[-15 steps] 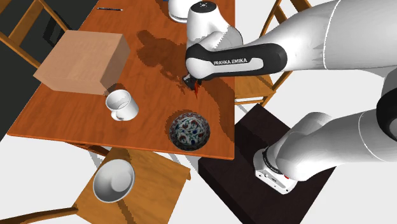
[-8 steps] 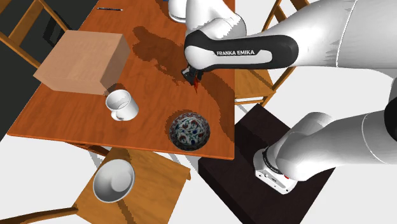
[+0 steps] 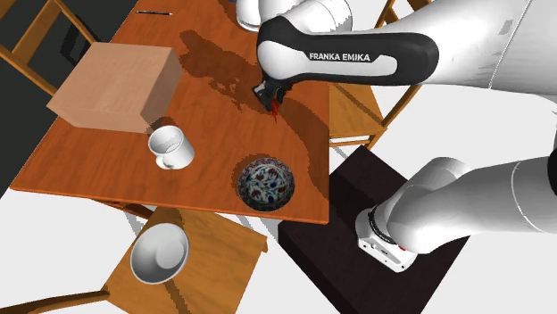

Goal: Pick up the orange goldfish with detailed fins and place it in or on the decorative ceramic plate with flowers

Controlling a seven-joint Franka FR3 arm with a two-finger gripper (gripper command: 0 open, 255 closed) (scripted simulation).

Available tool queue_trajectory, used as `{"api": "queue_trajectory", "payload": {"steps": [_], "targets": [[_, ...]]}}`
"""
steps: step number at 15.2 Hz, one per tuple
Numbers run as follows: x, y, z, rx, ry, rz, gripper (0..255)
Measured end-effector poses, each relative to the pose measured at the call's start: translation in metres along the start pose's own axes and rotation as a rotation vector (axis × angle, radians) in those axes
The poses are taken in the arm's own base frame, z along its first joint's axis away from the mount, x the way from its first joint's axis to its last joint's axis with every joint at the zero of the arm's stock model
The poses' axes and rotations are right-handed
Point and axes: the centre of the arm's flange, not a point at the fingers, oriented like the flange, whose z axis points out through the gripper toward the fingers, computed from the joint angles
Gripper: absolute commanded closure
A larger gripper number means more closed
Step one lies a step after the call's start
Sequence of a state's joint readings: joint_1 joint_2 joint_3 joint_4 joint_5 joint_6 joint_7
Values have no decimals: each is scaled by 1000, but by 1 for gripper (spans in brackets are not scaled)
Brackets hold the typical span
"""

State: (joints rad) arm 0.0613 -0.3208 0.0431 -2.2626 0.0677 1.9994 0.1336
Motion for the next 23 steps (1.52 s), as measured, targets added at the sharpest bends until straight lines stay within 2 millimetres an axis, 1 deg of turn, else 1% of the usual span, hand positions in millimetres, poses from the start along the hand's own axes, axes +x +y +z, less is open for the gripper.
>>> {"api": "queue_trajectory", "payload": {"steps": [2, 6, 7, 9, 13, 14, 16, 23], "targets": [[-9, -12, -4, 0, 0, 0, 255], [-42, -48, -4, 0, 0, -1, 255], [-51, -55, -6, 1, -1, -1, 255], [-73, -78, -9, 0, 0, -2, 255], [-109, -116, -9, 0, 0, -2, 255], [-116, -124, -11, 0, 0, -1, 255], [-121, -129, -2, 0, 0, -1, 255], [-124, -126, 33, 0, -1, 0, 255]]}}
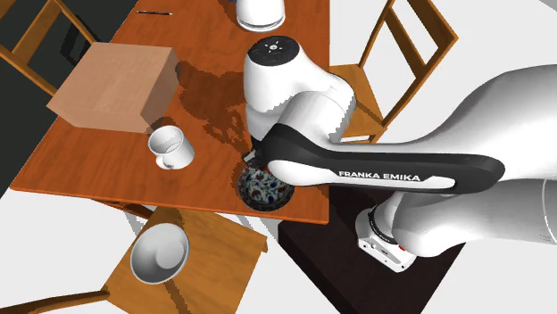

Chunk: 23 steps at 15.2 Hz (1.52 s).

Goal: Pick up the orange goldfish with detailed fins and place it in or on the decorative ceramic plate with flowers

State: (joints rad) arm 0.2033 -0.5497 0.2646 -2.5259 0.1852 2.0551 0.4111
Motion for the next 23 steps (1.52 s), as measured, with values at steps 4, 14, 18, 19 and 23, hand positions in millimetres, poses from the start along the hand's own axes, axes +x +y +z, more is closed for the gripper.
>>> {"api": "queue_trajectory", "payload": {"steps": [4, 14, 18, 19, 23], "targets": [[0, 0, 21, 0, 0, 0, 255], [-2, 1, 31, 1, 2, -1, 0], [-2, 1, 32, 0, 1, 0, 0], [-2, 1, 32, 0, 1, 0, 0], [-1, 0, -6, 1, 2, 0, 0]]}}
